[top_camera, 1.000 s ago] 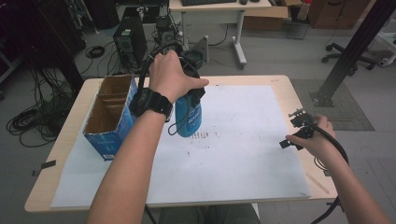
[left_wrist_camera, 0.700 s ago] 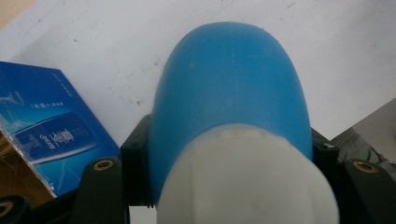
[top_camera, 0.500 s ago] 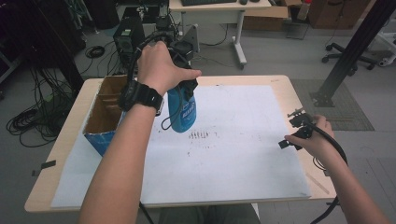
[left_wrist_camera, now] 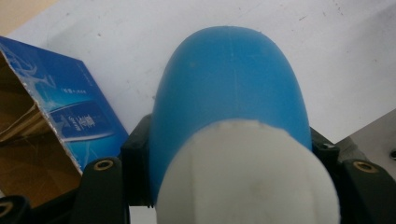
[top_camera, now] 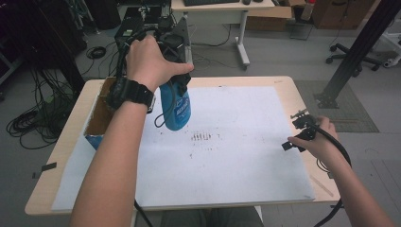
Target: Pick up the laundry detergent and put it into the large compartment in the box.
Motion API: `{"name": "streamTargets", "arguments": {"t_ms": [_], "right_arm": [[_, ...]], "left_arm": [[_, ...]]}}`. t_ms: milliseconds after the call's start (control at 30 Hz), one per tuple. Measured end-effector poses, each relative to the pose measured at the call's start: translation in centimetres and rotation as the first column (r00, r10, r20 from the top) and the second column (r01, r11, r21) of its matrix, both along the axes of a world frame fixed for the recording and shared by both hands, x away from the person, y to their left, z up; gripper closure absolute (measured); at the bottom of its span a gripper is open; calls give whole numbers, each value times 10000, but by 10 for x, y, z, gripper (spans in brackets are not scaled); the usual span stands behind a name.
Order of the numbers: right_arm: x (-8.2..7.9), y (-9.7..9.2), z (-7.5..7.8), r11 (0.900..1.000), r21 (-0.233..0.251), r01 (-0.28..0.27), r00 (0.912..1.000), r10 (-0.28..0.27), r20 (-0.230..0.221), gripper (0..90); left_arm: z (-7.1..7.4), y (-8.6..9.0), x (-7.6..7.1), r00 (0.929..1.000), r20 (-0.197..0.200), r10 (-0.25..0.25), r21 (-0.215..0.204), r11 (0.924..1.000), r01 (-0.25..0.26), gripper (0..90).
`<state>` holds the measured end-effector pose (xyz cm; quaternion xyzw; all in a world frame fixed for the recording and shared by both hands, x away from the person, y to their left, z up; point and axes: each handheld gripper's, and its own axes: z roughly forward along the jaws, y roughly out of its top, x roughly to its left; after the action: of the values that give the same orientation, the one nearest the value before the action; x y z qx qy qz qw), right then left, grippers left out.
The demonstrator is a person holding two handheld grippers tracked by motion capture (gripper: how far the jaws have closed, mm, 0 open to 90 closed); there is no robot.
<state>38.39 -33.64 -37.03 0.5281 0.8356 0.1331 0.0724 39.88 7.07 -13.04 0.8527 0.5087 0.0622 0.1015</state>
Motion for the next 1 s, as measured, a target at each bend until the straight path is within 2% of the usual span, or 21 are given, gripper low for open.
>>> {"name": "streamTargets", "arguments": {"t_ms": [467,767,1000], "right_arm": [[1,2,-2,10000,18,-25,10000,25,-35,161],[2,4,-3,10000,42,-47,10000,48,-42,161],[2,3,-3,10000,-14,-53,10000,53,-52,161]], "left_arm": [[10,24,1,9967,119,808,-201,9965,-805,378],[14,42,1,9890,244,1458,-271,9890,-1451,378],[16,55,2,9788,378,2012,-345,9792,-2000,378]]}}
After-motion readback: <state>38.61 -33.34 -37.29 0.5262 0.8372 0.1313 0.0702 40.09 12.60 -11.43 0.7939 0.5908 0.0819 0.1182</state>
